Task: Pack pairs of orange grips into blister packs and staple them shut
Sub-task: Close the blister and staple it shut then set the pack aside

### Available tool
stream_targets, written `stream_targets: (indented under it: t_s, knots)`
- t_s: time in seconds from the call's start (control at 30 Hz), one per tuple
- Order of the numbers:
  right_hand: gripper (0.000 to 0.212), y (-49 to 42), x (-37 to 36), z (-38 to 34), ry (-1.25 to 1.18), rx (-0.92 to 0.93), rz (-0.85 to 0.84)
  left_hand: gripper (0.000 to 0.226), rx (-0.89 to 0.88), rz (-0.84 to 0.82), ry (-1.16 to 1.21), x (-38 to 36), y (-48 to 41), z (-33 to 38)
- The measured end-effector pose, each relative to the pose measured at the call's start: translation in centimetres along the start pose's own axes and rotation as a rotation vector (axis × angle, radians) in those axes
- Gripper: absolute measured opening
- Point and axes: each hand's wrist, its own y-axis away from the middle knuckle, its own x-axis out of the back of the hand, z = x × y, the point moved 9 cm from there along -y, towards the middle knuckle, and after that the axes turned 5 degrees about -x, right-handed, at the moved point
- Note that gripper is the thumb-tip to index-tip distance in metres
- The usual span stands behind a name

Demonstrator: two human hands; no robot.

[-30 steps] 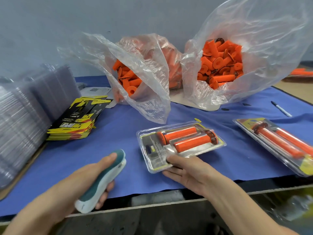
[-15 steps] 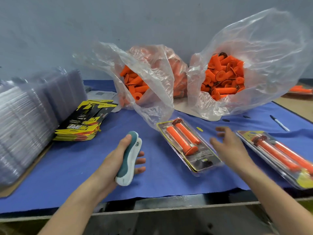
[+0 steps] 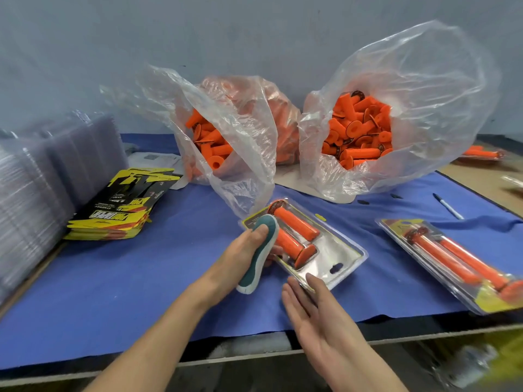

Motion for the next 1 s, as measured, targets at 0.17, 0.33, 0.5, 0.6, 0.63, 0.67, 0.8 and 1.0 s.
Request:
stream_targets:
  t_s: [0.17, 0.33, 0.5, 0.6, 0.63, 0.67, 0.8, 1.0]
  knots:
    - [0.017, -1.9, -0.3, -1.3, 0.080, 0.077, 0.059, 0.074, -0.127, -0.006, -0.203, -1.4, 0.9, -0.2]
    - [0.017, -1.9, 0.1, -2.6, 0.154, 0.143, 0.056, 0.080, -0.144, 0.020, -0.221, -1.8, 2.2, 0.3]
    - [0.017, -2.3, -0.3, -3.7, 0.310, 0.238, 0.011, 0.079, 0.056, 0.159, 0.092, -0.1, 3.7, -0.8]
    - [0.012, -2.5, -0.7, -4.3, 0.362, 0.272, 0.004, 0.091, 0.364, 0.158, 0.167, 0.9, 5.3, -3.8]
    - [0.010, -2.6, -0.8, -4.4, 0.386, 0.280, 0.005, 0.090, 0.447, 0.128, 0.210, 0.5, 5.7, -4.5]
    - [0.009, -2.6, -0.9, -4.5, 0.421, 0.289, 0.006, 0.087, 0.505, 0.097, 0.251, -0.1, 6.0, -4.9]
    - [0.010, -2.9, -1.0, -4.3, 0.620, 0.299, 0.016, 0.077, 0.584, -0.001, 0.277, -2.6, 6.5, -5.5]
    - [0.017, -3.6, -1.2, -5.0, 0.751, 0.312, 0.031, 0.066, 0.499, 0.032, 0.235, -3.4, 5.9, -4.3]
